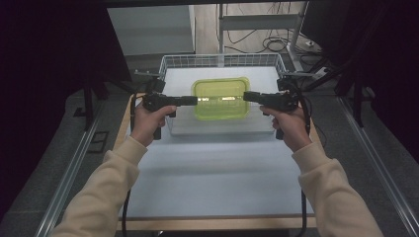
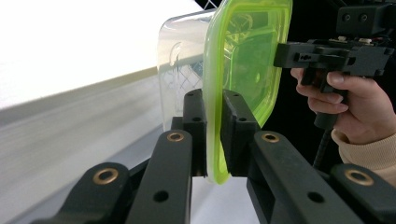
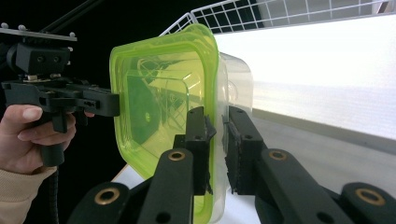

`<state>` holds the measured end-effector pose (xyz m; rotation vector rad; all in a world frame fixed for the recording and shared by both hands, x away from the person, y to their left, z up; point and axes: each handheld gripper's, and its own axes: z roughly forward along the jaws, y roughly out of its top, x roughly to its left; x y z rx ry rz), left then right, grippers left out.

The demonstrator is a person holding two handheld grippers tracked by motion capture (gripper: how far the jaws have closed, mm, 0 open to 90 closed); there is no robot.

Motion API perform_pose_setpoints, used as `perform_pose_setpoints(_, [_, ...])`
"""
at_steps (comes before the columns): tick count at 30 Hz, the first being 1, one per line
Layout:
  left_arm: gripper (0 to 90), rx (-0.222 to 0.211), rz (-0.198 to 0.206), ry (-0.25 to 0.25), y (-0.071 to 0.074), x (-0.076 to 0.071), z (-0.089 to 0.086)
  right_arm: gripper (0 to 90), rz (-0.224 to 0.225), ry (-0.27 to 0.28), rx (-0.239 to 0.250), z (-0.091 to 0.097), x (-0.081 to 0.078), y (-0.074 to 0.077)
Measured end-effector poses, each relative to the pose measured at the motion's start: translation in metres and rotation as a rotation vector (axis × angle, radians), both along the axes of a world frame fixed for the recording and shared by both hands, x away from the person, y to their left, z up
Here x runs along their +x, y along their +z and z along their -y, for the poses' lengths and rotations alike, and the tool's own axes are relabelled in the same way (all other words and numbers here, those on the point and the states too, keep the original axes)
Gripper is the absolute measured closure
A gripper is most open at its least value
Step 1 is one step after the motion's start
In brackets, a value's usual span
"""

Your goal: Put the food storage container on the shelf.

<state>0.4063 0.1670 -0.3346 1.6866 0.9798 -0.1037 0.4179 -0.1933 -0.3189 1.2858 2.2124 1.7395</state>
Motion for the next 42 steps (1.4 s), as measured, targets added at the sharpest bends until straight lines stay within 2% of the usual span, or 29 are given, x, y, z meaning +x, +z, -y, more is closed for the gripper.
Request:
perform_pose_setpoints(10, [81.7, 0.017, -0.009, 0.008, 0.014, 0.02, 0.002, 80.4, -0.016, -0.018, 0.004, 0.0, 0.017, 0.011])
perform_pose_setpoints(14, [81.5, 0.026, -0.028, 0.013, 0.015, 0.032, 0.003, 80.4, -0.02, -0.033, -0.012, -0.001, 0.024, 0.015])
perform_pose_setpoints(16, [81.4, 0.025, -0.03, 0.011, 0.016, 0.037, 0.003, 80.4, -0.019, -0.038, -0.02, -0.001, 0.028, 0.017])
perform_pose_setpoints(20, [81.6, -0.006, -0.038, -0.008, 0.018, 0.048, 0.003, 80.4, -0.031, -0.048, -0.011, 0.001, 0.037, 0.021])
perform_pose_setpoints(24, [81.5, 0.005, -0.043, 0.007, 0.021, 0.055, 0.005, 80.3, -0.035, -0.063, -0.018, 0.0, 0.044, 0.025])
perform_pose_setpoints(32, [81.3, 0.017, -0.06, 0.03, 0.022, 0.069, 0.009, 80.0, -0.065, -0.083, -0.007, 0.001, 0.06, 0.025])
perform_pose_setpoints(36, [81.0, 0.021, -0.091, 0.047, 0.016, 0.077, 0.008, 79.7, -0.1, -0.095, -0.005, -0.001, 0.071, 0.021])
perform_pose_setpoints(37, [81.0, 0.02, -0.095, 0.054, 0.015, 0.08, 0.008, 79.6, -0.114, -0.099, -0.009, -0.003, 0.078, 0.018])
perform_pose_setpoints(41, [81.1, 0.005, -0.117, 0.069, 0.012, 0.086, 0.007, 79.3, -0.134, -0.111, -0.032, -0.007, 0.087, 0.014])
perform_pose_setpoints(42, [81.0, 0.001, -0.122, 0.074, 0.012, 0.087, 0.007, 79.3, -0.139, -0.117, -0.024, -0.007, 0.091, 0.012])
